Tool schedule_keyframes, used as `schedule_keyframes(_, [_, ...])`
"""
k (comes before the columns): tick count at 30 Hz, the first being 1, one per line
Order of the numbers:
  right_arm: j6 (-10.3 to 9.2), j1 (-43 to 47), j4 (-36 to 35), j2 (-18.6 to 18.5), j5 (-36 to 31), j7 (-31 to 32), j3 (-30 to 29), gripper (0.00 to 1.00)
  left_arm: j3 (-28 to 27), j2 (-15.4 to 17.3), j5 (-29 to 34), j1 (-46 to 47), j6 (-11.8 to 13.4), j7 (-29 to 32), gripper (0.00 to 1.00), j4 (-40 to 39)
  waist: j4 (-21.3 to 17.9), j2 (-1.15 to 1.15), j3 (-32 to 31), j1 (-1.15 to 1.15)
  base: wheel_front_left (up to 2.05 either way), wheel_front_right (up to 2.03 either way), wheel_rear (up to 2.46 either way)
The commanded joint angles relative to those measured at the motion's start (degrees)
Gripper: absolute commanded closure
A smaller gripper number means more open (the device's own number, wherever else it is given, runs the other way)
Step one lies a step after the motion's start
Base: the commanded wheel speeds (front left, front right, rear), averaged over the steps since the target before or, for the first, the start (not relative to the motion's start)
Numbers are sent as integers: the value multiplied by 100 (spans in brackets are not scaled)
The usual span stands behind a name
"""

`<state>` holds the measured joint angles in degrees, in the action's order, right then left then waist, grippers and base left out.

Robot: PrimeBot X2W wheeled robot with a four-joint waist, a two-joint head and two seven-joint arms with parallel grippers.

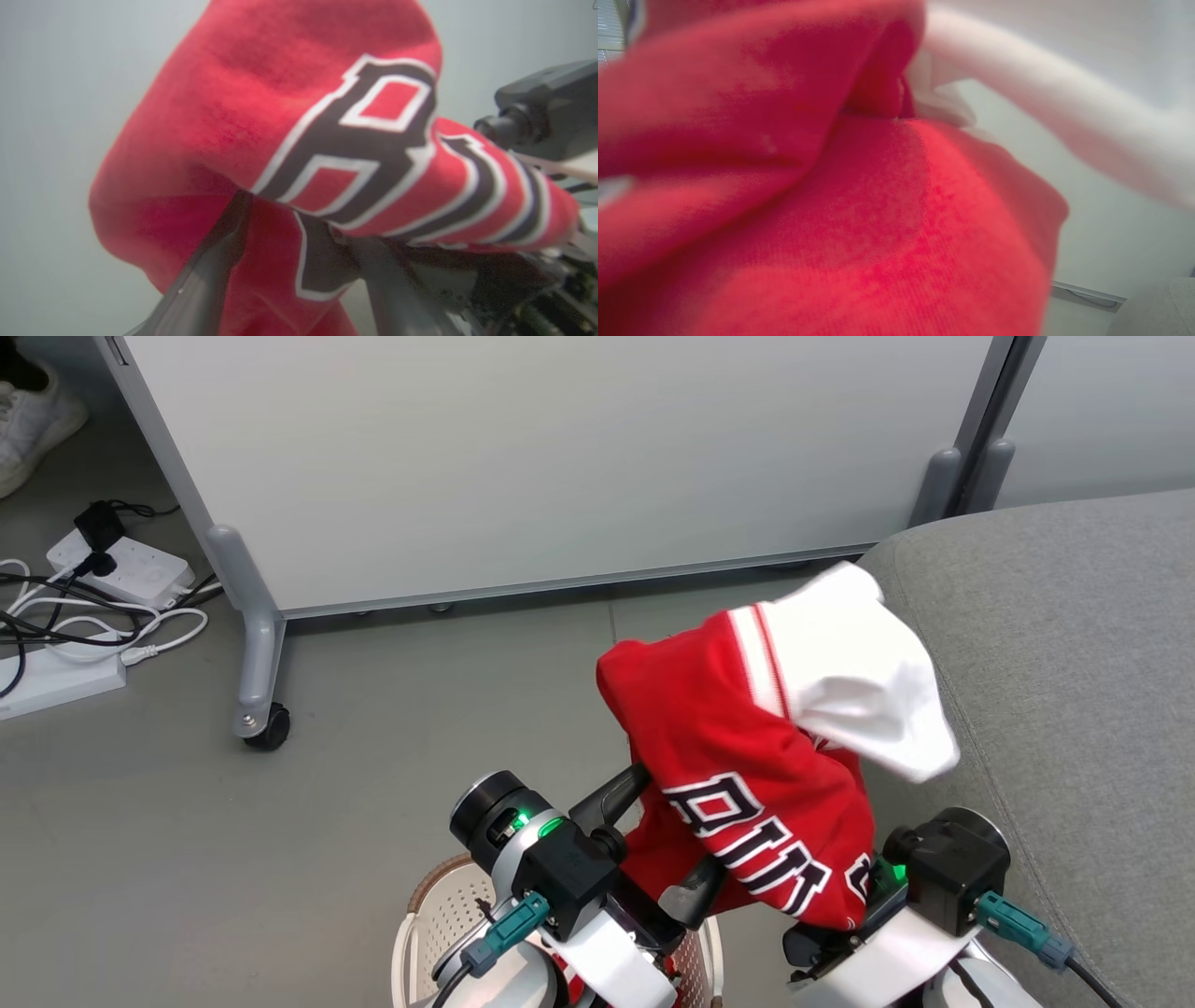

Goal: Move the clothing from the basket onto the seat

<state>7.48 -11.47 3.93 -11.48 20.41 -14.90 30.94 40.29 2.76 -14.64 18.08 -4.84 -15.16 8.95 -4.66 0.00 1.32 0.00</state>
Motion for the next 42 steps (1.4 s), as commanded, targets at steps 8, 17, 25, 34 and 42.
schedule_keyframes(8, [3,134,-49,101,47,-46,-355,100,-196,27,108,-41,108,1,0,132,-37,0,7,0,0,0,0])
schedule_keyframes(17, [3,250,49,176,198,-44,-1015,100,-610,50,276,-225,117,0,0,295,-35,0,-5,0,0,0,0])
schedule_keyframes(25, [3,345,176,121,137,-41,-1541,100,-876,43,392,-358,44,0,0,272,-1,0,-17,0,0,0,0])
schedule_keyframes(34, [3,620,252,329,280,-40,-2278,100,-1036,33,494,-685,-41,0,0,435,24,0,-59,0,0,0,0])
schedule_keyframes(42, [3,993,231,411,127,-40,-2610,100,-1190,69,470,-1159,-204,-1,0,631,57,0,-109,0,0,0,0])
